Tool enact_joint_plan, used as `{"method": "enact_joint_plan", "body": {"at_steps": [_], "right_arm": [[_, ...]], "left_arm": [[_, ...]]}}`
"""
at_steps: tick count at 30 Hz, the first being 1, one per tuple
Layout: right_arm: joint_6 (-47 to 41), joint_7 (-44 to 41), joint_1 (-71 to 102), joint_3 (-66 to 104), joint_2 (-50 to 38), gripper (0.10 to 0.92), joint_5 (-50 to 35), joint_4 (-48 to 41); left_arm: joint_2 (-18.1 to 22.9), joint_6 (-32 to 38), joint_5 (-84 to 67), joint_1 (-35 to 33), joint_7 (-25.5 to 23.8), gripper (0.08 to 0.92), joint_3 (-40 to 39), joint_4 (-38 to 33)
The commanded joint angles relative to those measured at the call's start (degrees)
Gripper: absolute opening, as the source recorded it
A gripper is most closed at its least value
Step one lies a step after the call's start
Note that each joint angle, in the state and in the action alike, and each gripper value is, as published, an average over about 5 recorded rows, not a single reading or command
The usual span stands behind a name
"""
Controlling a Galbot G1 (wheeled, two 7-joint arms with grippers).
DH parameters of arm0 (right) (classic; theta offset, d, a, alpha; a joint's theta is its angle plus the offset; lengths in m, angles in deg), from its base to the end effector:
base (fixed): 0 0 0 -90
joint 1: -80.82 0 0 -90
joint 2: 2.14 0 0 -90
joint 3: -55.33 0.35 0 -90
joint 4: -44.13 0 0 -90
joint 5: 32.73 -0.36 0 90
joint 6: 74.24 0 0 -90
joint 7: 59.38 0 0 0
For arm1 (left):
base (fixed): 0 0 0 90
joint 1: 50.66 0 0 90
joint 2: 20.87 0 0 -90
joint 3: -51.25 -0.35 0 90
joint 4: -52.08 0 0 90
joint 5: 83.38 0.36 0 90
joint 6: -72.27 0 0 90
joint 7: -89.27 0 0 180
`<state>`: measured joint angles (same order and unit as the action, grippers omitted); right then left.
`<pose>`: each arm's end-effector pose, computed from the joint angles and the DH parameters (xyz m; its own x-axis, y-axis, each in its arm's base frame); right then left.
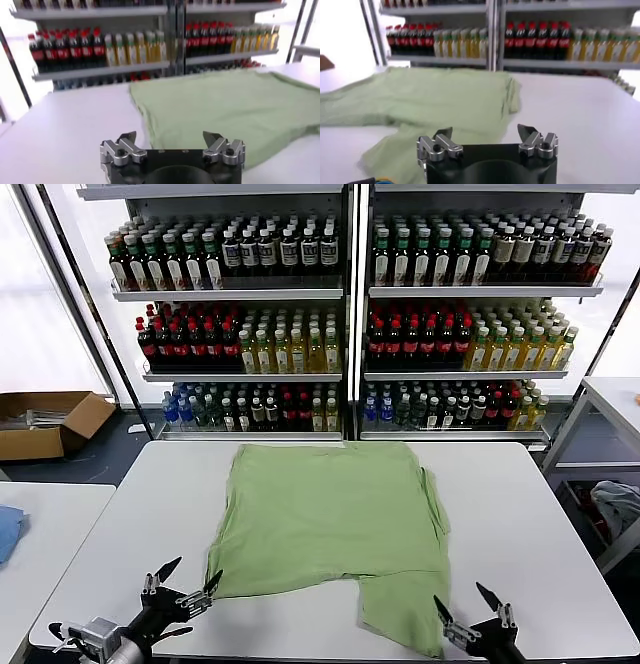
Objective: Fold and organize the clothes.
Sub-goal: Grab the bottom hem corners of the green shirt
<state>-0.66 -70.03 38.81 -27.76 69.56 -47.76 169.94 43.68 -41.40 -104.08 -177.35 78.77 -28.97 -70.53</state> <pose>0.1038 -0.0771 -0.2965 -0.8438 -0.2512 0.4742 -0.2631 0.9638 0.0423 0.1687 0.1135 -0.2738 -0.8566 0.2325 0.4606 0.2681 0.9633 0.0123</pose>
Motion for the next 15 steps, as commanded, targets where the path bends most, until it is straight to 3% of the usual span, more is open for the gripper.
{"method": "enact_joint_plan", "body": {"at_steps": [1,6,15], "right_arm": [[-3.9,2.0,1.6,-4.2,-0.5,0.823,1.4,0.5],[-4.0,2.5,0.6,-4.8,1.3,0.806,2.1,-0.3],[-3.2,3.4,0.4,-7.0,3.3,0.568,3.7,-1.5]], "left_arm": [[-3.1,-6.3,-0.8,2.4,5.5,0.823,-3.1,1.9],[-2.2,-6.9,-0.7,3.6,6.8,0.823,-3.9,3.7],[-0.2,-7.6,1.1,3.0,7.4,0.823,-7.0,3.2]]}}
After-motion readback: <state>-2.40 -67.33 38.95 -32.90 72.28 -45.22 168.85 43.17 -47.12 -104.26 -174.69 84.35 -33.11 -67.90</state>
